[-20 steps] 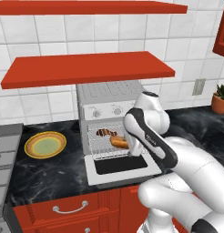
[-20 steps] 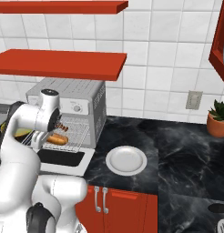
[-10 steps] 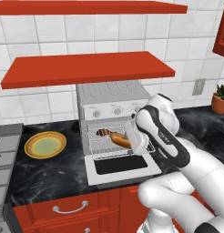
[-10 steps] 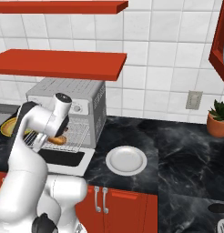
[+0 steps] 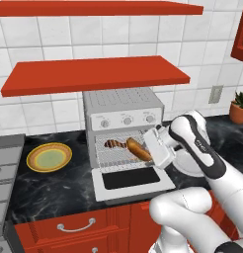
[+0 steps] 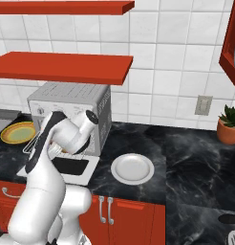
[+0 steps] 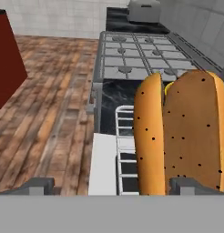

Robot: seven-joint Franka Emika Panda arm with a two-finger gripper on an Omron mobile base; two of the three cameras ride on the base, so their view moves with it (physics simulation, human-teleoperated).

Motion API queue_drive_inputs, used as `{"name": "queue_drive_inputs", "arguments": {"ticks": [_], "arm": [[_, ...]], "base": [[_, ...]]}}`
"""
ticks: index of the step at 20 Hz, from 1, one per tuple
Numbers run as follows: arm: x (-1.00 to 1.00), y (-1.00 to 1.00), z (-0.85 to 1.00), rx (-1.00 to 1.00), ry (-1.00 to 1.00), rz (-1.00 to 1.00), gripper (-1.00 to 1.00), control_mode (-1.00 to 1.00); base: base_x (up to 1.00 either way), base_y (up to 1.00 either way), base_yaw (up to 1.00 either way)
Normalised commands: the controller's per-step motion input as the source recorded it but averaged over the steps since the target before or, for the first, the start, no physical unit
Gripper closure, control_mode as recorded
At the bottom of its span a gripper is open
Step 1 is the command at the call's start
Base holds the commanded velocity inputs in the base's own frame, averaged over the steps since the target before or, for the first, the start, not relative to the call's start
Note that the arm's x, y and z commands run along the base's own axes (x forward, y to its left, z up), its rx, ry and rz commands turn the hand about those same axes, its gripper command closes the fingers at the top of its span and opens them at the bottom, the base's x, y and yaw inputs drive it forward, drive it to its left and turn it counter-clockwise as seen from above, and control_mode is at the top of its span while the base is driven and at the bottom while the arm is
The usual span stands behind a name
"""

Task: Open the toaster oven door. Place the hotdog bun on the top rack in the toaster oven and place the chicken drumstick on the bottom rack.

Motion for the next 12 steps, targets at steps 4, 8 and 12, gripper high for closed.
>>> {"name": "queue_drive_inputs", "arguments": {"ticks": [4, 8, 12], "arm": [[0.0, -0.12, -0.05, 0.14, 0.01, 0.01, -1.0, -1.0], [0.0, 0.0, 0.0, 0.01, 0.11, 0.0, -1.0, -1.0], [0.08, -0.02, -0.07, -0.02, 0.23, 0.0, -1.0, -1.0]], "base": [[0.0, 0.0, 0.0], [0.0, 0.0, 0.0], [0.0, 0.0, 0.0]]}}
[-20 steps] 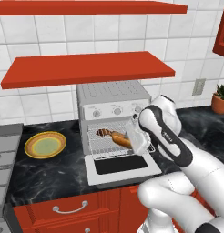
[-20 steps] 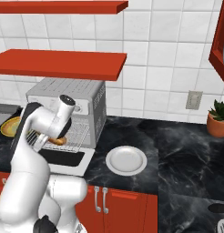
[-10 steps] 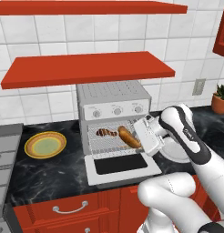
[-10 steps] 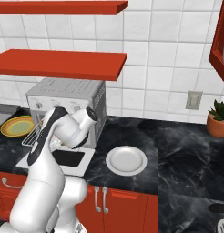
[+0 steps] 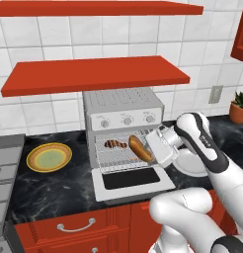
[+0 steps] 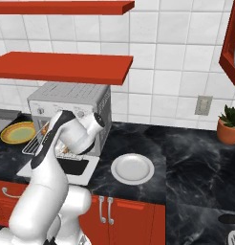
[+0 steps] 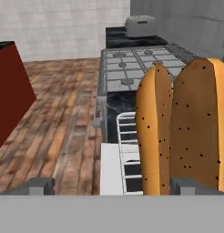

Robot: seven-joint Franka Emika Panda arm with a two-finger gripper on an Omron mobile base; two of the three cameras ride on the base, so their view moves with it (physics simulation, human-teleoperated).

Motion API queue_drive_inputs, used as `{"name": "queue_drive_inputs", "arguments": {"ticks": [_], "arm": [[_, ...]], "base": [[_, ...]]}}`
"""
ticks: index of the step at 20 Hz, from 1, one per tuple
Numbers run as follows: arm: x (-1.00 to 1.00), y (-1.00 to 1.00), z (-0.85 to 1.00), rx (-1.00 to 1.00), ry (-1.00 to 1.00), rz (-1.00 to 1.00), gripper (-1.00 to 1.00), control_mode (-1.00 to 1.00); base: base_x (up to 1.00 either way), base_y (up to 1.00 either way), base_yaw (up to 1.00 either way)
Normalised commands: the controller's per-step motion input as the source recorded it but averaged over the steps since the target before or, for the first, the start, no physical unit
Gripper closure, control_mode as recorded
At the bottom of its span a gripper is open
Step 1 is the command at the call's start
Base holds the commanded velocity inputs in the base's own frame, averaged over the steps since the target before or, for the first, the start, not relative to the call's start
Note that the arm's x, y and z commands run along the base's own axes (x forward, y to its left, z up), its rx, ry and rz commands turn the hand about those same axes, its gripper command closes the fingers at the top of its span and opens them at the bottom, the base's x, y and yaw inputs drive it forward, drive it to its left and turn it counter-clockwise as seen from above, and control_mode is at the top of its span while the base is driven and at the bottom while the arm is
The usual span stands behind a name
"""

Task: Open the toaster oven door. Place the hotdog bun on the top rack in the toaster oven and place the chicken drumstick on the bottom rack.

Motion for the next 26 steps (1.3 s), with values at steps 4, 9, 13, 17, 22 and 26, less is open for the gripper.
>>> {"name": "queue_drive_inputs", "arguments": {"ticks": [4, 9, 13, 17, 22, 26], "arm": [[0.14, -0.23, -0.21, -0.05, 0.31, 0.0, -1.0, -1.0], [0.05, -0.21, -0.17, -0.05, 0.26, 0.0, -1.0, -1.0], [0.0, 0.0, 0.22, -0.01, 0.15, 0.0, -1.0, -1.0], [-0.33, 0.04, 0.67, -0.04, 0.1, -0.02, -1.0, -1.0], [-0.66, 0.52, 0.27, -0.27, 0.01, -0.24, -1.0, -1.0], [-0.78, 0.58, -0.11, -0.37, 0.0, -0.38, -1.0, -1.0]], "base": [[0.0, 0.0, 0.0], [0.0, 0.0, 0.0], [0.0, 0.0, 0.0], [0.0, 0.0, 0.0], [0.0, 0.0, 0.0], [0.0, 0.0, 0.0]]}}
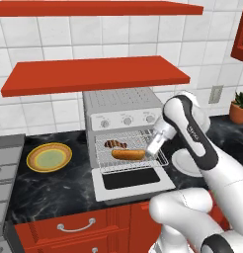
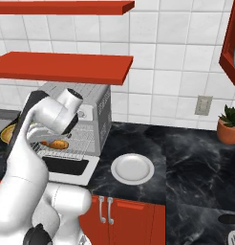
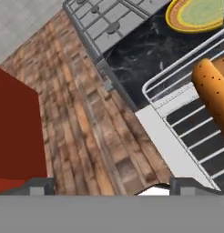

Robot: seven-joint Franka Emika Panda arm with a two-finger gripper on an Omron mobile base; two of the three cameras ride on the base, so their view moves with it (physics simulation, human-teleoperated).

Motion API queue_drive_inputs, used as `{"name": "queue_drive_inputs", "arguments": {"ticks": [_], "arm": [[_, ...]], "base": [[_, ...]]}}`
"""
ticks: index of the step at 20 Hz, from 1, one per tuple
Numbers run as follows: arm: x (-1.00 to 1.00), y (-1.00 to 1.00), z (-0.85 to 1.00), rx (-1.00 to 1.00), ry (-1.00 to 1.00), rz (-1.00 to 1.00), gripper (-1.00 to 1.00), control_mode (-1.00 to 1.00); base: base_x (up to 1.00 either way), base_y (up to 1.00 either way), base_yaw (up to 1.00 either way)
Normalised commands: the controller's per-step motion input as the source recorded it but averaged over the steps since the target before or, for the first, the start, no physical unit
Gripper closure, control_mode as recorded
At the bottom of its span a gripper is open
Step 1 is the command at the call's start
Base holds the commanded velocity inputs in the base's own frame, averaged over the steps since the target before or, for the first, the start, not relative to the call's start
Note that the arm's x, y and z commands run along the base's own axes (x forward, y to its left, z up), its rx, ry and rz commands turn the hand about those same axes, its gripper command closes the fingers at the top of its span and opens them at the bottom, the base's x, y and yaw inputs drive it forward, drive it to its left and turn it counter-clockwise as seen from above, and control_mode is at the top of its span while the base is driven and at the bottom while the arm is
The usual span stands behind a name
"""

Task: Open the toaster oven door. Place the hotdog bun on the top rack in the toaster oven and place the chicken drumstick on the bottom rack.

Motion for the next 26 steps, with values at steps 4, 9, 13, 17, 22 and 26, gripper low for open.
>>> {"name": "queue_drive_inputs", "arguments": {"ticks": [4, 9, 13, 17, 22, 26], "arm": [[-0.31, 0.12, -0.01, -0.25, 0.24, -0.49, -1.0, -1.0], [-0.11, 0.09, -0.11, -0.17, 0.25, -0.54, -1.0, -1.0], [-0.03, 0.24, -0.42, -0.28, 0.05, -0.51, -1.0, -1.0], [0.09, 0.04, -0.51, -0.23, 0.12, -0.38, -1.0, -1.0], [0.35, -0.06, -0.3, -0.1, 0.17, -0.15, -1.0, -1.0], [0.25, -0.05, -0.13, -0.01, 0.07, 0.0, -1.0, -1.0]], "base": [[0.0, 0.0, 0.0], [0.0, 0.0, 0.0], [0.0, 0.0, 0.0], [0.0, 0.0, 0.0], [0.0, 0.0, 0.0], [0.0, 0.0, 0.0]]}}
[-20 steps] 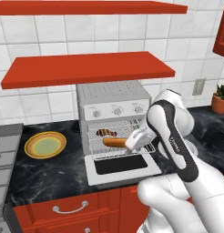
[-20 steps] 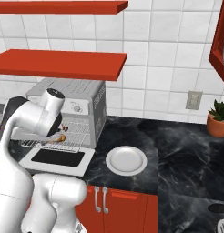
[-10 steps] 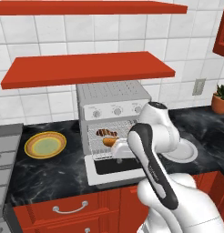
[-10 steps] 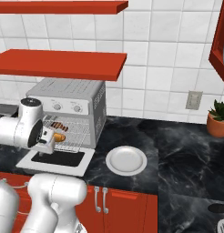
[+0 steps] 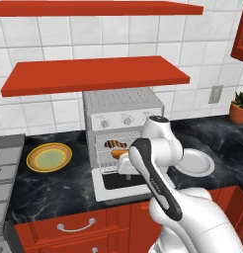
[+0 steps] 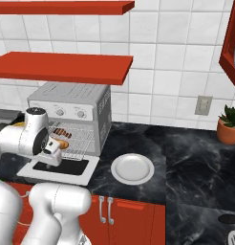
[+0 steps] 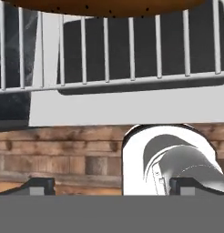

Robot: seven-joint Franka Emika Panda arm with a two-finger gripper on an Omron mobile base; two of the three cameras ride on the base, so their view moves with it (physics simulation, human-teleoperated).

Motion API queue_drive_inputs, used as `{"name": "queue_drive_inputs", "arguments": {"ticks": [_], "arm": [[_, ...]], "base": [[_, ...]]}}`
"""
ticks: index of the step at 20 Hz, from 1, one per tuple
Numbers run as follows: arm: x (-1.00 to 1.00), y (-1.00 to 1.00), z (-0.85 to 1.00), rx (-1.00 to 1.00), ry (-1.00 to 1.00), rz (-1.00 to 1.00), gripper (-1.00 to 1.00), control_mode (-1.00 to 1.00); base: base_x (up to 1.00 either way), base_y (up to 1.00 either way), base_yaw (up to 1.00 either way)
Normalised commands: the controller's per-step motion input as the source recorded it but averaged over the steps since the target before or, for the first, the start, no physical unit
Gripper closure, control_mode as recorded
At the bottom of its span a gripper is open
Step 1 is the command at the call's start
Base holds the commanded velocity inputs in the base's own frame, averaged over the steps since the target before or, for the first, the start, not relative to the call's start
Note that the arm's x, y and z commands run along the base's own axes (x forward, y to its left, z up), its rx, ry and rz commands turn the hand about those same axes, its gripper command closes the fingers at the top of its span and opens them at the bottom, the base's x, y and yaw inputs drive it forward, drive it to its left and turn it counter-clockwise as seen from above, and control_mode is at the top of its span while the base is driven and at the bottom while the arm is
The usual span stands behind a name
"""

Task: Open the toaster oven door. Place the hotdog bun on the top rack in the toaster oven and place the chicken drumstick on the bottom rack.

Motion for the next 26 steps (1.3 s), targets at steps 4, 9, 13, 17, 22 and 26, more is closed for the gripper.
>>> {"name": "queue_drive_inputs", "arguments": {"ticks": [4, 9, 13, 17, 22, 26], "arm": [[0.45, 0.11, -0.46, -0.07, 0.0, 0.0, -1.0, -1.0], [0.6, 0.11, -0.42, -0.06, 0.0, 0.0, -1.0, -1.0], [0.54, 0.0, -0.27, 0.0, 0.0, -0.01, -1.0, -1.0], [0.5, 0.0, -0.23, 0.0, 0.0, -0.01, -1.0, -1.0], [0.41, 0.0, -0.02, 0.0, 0.0, -0.04, -1.0, -1.0], [0.12, 0.0, -0.07, 0.0, 0.0, -0.04, -1.0, -1.0]], "base": [[0.0, 0.0, 0.0], [0.0, 0.0, 0.0], [0.0, 0.0, 0.0], [0.0, 0.0, 0.0], [0.0, 0.0, 0.0], [0.0, 0.0, 0.0]]}}
